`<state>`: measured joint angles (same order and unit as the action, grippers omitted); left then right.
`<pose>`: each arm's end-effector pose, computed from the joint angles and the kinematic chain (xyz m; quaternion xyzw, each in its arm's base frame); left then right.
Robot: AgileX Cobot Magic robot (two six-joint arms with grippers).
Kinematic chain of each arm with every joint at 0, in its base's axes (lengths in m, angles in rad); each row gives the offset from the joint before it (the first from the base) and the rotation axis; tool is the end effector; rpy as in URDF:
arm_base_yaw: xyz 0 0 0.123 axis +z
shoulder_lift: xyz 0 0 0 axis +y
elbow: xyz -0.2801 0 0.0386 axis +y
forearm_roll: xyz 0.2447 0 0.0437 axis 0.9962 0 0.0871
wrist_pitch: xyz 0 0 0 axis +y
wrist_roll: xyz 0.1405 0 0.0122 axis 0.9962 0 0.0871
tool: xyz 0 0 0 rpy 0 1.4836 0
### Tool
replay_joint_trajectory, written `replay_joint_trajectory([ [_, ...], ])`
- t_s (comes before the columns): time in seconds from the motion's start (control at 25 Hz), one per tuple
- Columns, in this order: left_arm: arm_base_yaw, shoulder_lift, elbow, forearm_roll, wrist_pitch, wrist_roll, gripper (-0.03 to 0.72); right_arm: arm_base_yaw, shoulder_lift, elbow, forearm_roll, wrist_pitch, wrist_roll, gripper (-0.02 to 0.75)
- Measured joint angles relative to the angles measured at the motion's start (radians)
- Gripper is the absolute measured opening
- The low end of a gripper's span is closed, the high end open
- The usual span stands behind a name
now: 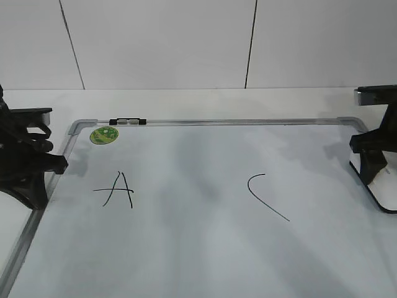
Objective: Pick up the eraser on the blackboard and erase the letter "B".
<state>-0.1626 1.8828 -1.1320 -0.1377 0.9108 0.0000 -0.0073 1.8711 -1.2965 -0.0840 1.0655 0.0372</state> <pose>0.3247 -0.0688 0.1025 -0.0389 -0.9978 0.0539 0.0062 0.3514 -0.0129 0.1422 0.0022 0.9993 -0.0368 0.0095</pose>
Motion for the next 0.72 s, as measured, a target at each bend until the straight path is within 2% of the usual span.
replay_joint_trajectory([
  [0.52,0.000,0.000,0.000,0.000,0.000,0.000,0.038,0.000,0.000,-0.008,-0.008,0.015,0.032,0.605],
  [0.72,0.000,0.000,0.000,0.000,0.000,0.000,0.039,0.000,0.000,-0.094,-0.011,0.106,0.036,0.605],
])
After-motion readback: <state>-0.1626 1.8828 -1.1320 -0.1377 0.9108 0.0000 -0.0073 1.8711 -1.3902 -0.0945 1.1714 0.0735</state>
